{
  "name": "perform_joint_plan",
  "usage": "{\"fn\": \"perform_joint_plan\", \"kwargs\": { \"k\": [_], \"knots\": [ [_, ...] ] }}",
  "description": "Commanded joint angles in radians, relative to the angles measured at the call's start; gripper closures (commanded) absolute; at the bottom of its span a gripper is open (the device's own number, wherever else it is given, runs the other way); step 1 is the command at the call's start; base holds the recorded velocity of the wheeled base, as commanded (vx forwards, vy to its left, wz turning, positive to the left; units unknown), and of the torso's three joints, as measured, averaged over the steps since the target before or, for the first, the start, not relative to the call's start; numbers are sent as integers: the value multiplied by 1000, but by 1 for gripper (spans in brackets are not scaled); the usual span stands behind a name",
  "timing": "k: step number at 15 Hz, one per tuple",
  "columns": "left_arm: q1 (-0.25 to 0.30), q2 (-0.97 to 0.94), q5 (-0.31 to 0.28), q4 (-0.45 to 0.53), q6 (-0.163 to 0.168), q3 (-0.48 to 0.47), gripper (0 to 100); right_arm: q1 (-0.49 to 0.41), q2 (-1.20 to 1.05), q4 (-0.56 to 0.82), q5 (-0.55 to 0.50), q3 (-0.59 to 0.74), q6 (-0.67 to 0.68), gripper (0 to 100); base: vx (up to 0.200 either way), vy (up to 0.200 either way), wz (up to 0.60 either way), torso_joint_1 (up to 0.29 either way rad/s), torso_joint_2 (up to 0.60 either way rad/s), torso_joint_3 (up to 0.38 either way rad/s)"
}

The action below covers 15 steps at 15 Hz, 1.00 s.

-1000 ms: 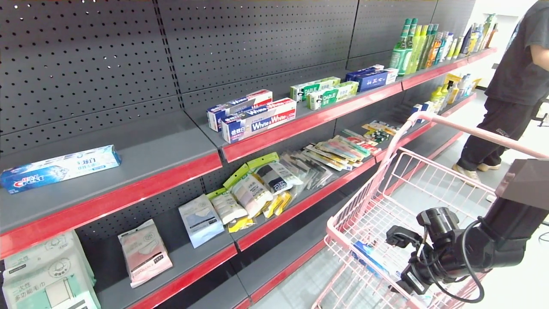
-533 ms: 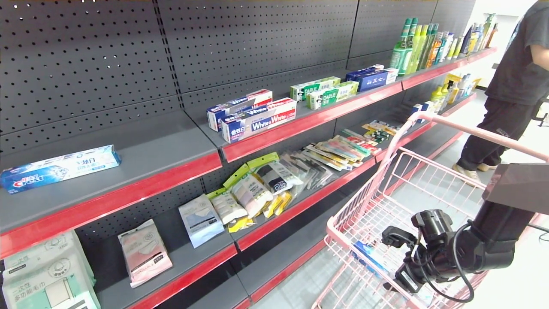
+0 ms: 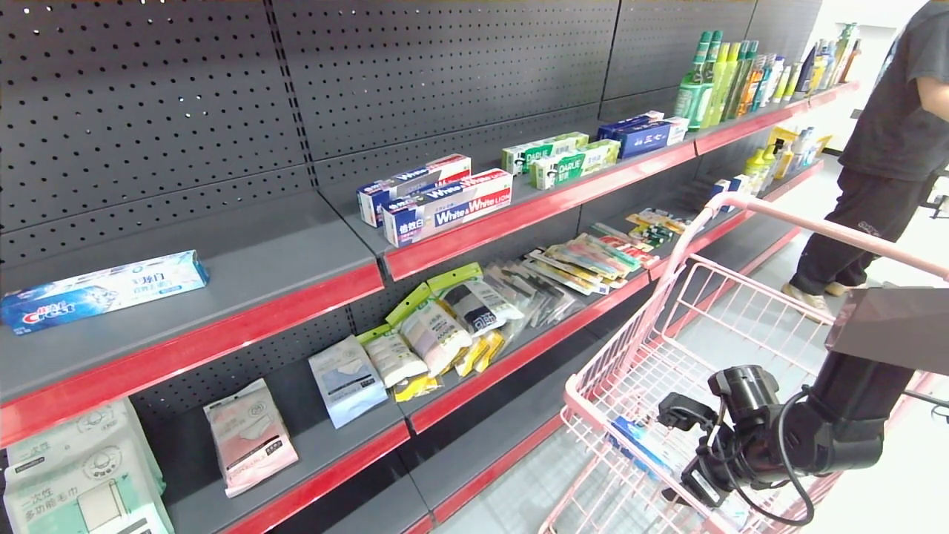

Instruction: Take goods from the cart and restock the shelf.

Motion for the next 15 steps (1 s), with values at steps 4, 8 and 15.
{"fn": "perform_joint_plan", "kwargs": {
  "k": [4, 8, 15],
  "knots": [
    [0, 1, 0, 0, 0, 0, 0, 16, 11, -4, -28, 10, -1, 100, 0, 0, 0, 0, 0, 0],
    [0, 1, 0, 0, 0, 0, 0, 19, 19, -47, -35, 24, 1, 100, 0, 0, 0, 0, 0, 0],
    [0, 1, 0, 0, 0, 0, 0, 26, -221, -40, -38, -12, 206, 100, 0, 0, 0, 0, 0, 0]
  ]
}}
